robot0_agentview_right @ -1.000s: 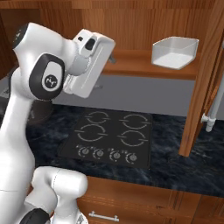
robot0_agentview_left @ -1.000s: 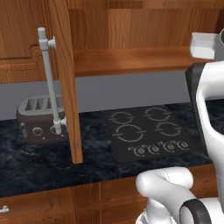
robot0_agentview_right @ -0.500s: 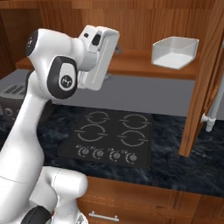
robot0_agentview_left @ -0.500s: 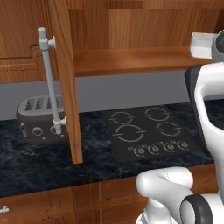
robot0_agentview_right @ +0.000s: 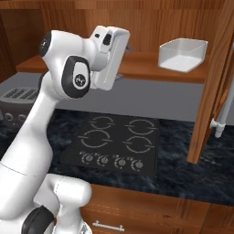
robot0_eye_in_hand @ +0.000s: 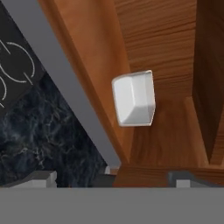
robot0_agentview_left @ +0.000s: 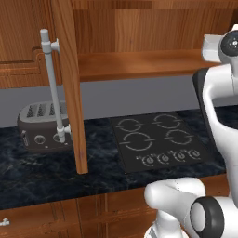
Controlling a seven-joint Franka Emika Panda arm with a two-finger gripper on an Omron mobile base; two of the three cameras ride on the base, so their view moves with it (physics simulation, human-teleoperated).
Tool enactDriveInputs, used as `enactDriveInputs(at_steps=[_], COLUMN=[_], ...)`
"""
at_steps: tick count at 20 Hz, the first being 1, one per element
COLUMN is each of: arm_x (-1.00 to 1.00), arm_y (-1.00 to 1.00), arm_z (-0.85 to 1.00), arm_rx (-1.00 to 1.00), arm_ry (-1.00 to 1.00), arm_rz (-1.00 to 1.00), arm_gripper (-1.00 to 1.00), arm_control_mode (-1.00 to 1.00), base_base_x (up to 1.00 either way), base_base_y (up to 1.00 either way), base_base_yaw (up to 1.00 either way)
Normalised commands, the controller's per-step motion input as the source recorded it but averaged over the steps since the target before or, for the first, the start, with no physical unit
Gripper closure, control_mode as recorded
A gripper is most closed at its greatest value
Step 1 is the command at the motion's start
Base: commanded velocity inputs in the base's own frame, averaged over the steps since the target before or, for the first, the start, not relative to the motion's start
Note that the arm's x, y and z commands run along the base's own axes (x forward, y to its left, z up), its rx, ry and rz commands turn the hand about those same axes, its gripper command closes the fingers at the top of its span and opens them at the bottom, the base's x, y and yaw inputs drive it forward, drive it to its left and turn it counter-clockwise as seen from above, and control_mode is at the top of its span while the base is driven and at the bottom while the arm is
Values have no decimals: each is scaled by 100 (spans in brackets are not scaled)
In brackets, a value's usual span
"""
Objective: Retrieve the tupperware from the cabinet, then place the raw meat into the tupperware to avoid contamination.
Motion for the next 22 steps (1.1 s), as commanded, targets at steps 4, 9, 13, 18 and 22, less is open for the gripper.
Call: enactDriveInputs(at_steps=[4, 9, 13, 18, 22], arm_x=[28, 34, 36, 37, 37], arm_y=[-22, -18, -10, -5, -6], arm_z=[2, 0, 0, 0, -1], arm_rx=[0, 0, 0, 0, 0], arm_ry=[5, 7, 2, 0, 0], arm_rz=[-1, -5, -3, 0, 0], arm_gripper=[-100, -100, -100, -100, -100], arm_control_mode=[-100, -100, -100, -100, -100], base_base_x=[0, 0, 0, 0, 0], base_base_y=[0, 0, 0, 0, 0], base_base_yaw=[0, 0, 0, 0, 0])
